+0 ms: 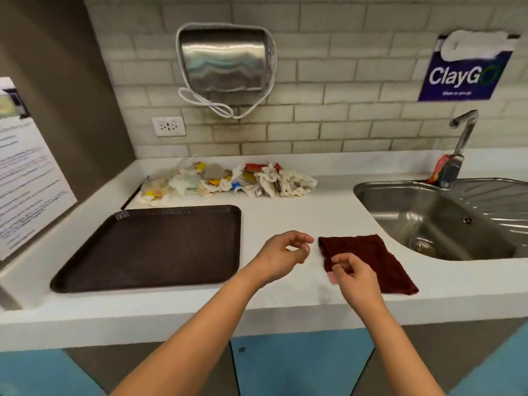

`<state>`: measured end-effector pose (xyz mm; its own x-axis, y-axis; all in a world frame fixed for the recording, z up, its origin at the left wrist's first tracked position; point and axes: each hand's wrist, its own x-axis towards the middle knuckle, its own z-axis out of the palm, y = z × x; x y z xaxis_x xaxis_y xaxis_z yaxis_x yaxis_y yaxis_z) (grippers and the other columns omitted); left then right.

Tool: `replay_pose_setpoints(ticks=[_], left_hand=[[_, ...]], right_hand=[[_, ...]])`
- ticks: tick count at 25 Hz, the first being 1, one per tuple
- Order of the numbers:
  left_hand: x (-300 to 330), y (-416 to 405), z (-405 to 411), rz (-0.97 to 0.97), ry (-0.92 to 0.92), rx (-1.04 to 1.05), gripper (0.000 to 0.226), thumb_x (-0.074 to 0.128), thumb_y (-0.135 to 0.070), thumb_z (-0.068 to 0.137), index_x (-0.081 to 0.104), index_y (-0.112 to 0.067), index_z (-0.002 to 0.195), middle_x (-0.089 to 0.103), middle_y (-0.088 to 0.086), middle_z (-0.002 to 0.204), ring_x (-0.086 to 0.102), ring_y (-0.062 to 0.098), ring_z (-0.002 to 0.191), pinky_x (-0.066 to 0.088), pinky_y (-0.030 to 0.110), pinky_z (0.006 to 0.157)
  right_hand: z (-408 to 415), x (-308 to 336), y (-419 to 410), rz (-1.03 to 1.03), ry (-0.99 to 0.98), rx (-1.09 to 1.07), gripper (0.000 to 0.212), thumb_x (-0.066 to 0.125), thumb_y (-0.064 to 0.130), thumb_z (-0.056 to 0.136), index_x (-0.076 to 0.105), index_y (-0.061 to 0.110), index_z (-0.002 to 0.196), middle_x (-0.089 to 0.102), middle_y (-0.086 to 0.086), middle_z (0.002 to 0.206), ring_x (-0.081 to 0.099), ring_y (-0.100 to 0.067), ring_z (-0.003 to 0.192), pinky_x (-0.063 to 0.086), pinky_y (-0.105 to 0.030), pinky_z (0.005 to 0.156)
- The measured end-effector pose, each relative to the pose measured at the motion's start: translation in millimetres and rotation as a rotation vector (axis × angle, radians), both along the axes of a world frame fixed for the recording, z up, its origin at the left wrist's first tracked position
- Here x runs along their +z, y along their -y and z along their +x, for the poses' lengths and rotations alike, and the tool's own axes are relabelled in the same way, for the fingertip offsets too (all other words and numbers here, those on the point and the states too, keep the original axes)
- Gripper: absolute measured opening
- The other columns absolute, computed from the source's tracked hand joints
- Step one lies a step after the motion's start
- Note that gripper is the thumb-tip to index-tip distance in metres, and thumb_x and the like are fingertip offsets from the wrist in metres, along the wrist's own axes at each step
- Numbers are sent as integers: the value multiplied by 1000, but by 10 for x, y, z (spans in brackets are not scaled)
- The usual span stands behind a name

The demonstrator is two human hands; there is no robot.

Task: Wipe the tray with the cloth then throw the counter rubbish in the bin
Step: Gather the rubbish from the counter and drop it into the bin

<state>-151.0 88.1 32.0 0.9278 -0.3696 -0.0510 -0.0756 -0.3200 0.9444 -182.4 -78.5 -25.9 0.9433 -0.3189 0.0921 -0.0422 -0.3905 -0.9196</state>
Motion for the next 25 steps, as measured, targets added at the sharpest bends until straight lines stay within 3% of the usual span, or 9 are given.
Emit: replay_pose_setpoints(ticks=[2,6,10,13,17,21,25], left_hand=[[-39,-301,269,37,15,54,19,52,-10,91,61,-21,103,56,-6,91,50,6,66,38,10,50],[-27,-910,867,54,30,128,20,52,-7,90,60,-21,102,58,-3,92,53,8,76,43,16,69],[29,-1565,1464,70,52,235,20,54,-10,90,62,-20,105,61,-3,92,55,3,78,43,6,60],[-27,-1985,1846,64,58,328,18,55,-11,90,62,-24,100,61,-4,96,57,7,80,43,12,68],[-94,-2418,2469,107,81,414,19,54,-8,89,63,-20,102,58,-7,94,51,11,68,40,20,61],[-118,-2704,3005,128,88,434,22,53,-5,89,63,-17,104,60,0,102,56,16,79,39,23,64],[-121,-2949,3620,220,158,468,28,54,0,86,65,-8,110,62,8,115,58,20,97,42,22,83]], right_hand=[[325,14,-203,-27,-28,38,16,53,8,88,62,22,89,62,1,83,56,-14,71,40,-18,61],[923,69,-664,-37,-53,74,17,52,7,87,62,22,86,59,4,87,51,-9,65,38,-19,58],[1458,118,-1124,-112,-91,127,17,51,10,89,61,24,87,57,6,87,48,-11,58,38,-18,56],[1776,118,-1384,-160,-122,167,18,50,11,90,61,25,89,57,5,90,51,-8,62,38,-16,56],[2238,118,-1642,-177,-146,187,18,48,13,90,60,27,89,58,4,94,49,-8,58,38,-13,53],[2653,149,-1819,-241,-179,189,17,48,12,90,59,24,91,59,3,99,49,-5,59,41,-13,61],[3218,242,-2051,-327,-172,215,16,48,14,90,59,26,94,59,4,102,50,-4,70,40,-18,73]])
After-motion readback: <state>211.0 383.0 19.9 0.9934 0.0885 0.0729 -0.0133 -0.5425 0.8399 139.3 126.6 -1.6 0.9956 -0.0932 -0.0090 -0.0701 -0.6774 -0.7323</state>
